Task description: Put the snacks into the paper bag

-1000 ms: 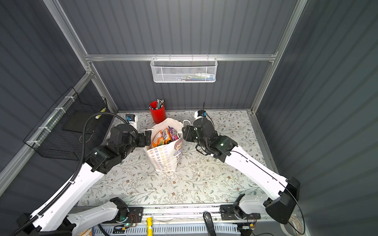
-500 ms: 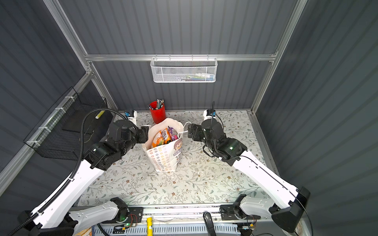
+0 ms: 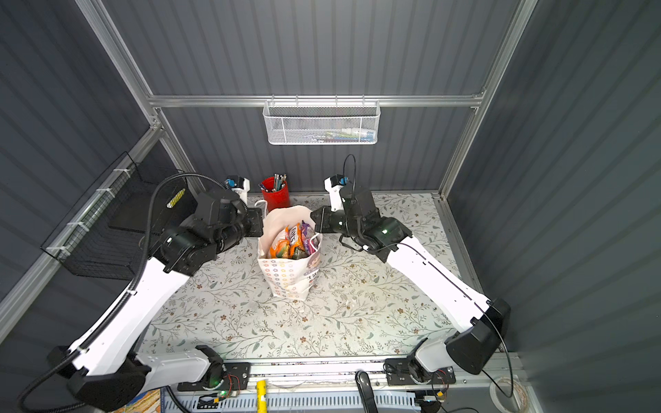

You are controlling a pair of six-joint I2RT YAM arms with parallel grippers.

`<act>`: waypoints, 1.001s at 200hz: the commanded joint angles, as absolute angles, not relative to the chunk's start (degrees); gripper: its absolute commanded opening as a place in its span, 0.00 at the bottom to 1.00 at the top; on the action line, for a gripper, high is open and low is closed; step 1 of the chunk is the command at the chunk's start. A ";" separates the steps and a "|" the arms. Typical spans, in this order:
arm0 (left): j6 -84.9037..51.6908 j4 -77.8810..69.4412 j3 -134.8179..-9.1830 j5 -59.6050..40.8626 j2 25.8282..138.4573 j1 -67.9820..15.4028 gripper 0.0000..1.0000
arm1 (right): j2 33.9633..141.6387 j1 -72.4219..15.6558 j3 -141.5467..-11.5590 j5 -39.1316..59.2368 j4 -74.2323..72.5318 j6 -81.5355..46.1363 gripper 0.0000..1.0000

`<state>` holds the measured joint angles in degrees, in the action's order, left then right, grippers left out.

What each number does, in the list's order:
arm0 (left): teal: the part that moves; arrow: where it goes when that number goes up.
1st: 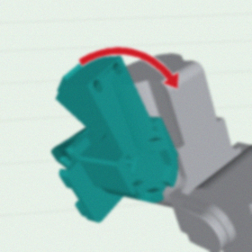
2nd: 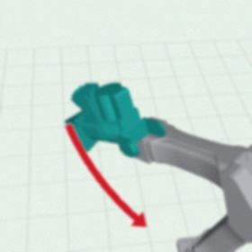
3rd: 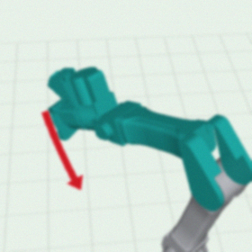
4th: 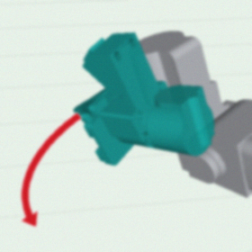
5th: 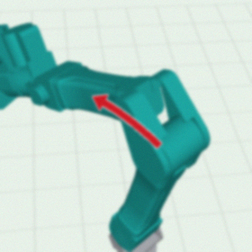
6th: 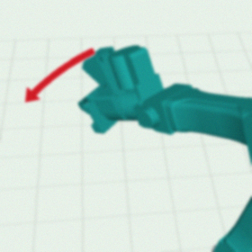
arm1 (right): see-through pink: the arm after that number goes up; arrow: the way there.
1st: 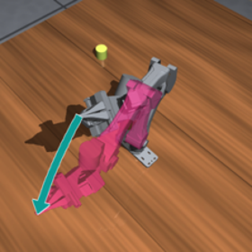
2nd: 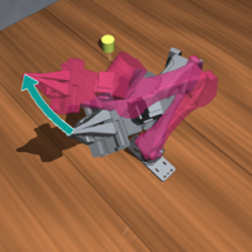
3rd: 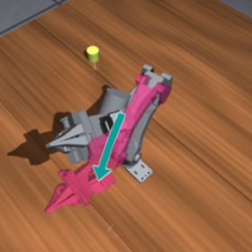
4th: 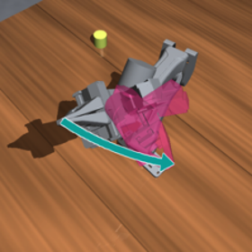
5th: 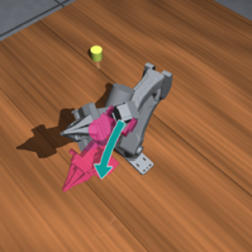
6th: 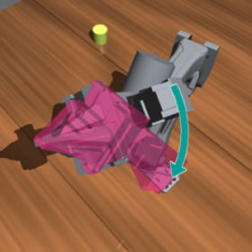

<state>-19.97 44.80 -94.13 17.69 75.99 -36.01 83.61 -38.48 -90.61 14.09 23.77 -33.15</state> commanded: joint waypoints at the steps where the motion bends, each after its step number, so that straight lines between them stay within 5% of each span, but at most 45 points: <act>1: -21.30 42.01 -105.49 14.94 78.96 -36.04 0.00 | 83.54 -33.91 -101.00 24.76 19.66 -32.96 0.00; 52: -23.60 38.42 -110.67 10.55 82.63 -36.04 0.00 | 90.94 -26.62 -114.89 31.89 31.91 -34.28 0.00; 148: -26.50 27.05 -90.27 6.37 79.44 -36.04 0.00 | 85.50 -24.68 -95.26 23.64 27.02 -30.85 0.00; 200: -27.30 31.43 -99.89 4.27 79.08 -36.04 0.00 | 85.24 -24.41 -100.45 24.13 29.66 -32.14 0.00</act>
<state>-25.82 32.73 -92.23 6.72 82.50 -36.03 87.61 -24.49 -95.85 23.94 32.03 -32.16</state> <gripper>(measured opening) 0.050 0.048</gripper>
